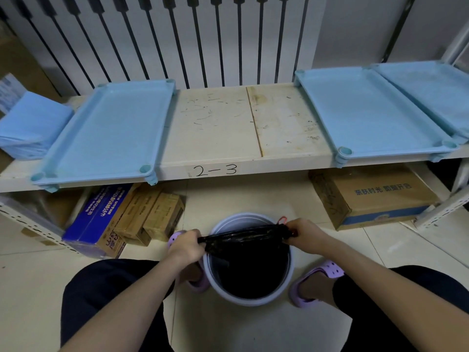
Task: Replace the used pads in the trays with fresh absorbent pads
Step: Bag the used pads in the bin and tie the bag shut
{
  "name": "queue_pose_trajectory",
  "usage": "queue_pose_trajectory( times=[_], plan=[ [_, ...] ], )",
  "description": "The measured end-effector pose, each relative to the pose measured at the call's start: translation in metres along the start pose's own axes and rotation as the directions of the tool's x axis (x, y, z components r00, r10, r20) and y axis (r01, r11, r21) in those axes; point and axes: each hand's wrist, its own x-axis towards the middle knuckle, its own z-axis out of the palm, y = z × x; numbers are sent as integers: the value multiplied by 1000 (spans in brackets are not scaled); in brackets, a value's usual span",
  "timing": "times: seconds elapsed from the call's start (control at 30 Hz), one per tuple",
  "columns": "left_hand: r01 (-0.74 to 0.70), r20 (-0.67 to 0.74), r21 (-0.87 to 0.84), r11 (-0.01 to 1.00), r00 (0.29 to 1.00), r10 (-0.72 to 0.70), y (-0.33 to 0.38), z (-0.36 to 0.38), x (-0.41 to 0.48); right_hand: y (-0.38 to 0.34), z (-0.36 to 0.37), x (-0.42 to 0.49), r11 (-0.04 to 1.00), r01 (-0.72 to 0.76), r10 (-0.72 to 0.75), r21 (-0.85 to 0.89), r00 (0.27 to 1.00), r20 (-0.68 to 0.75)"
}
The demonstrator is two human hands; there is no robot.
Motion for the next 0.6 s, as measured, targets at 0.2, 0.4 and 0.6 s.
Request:
queue_pose_trajectory(
  times=[0.2,0.4,0.6],
  plan=[
    [-61,-133,-420,906,991,5,17,-4,1,0,-6,2,983,-170,158,-67,974,-162],
    [-36,-52,-537,843,999,9,31,-6,-4,-34,17,8,916,131,-180,-380,979,-97],
    [-42,-75,-577,816,997,-2,27,-2,-6,-31,32,19,861,87,-151,-501,985,-88]
  ],
)
